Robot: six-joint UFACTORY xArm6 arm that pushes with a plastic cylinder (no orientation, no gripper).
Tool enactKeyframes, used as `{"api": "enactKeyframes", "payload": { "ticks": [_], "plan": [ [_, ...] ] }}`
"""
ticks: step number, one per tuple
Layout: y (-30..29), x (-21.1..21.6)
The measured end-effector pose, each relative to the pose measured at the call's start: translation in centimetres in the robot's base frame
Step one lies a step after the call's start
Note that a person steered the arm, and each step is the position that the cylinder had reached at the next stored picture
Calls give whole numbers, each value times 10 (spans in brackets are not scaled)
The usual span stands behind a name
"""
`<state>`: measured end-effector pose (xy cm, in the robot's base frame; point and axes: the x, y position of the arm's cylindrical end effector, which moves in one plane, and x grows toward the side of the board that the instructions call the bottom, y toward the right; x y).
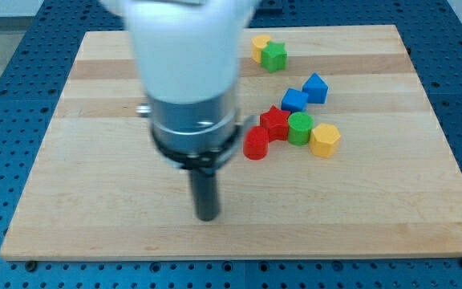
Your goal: Move the green star to the left of the blue cube
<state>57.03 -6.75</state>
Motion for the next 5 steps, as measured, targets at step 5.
{"api": "enactKeyframes", "payload": {
  "ticks": [5],
  "plan": [
    [-18,-223]
  ]
}}
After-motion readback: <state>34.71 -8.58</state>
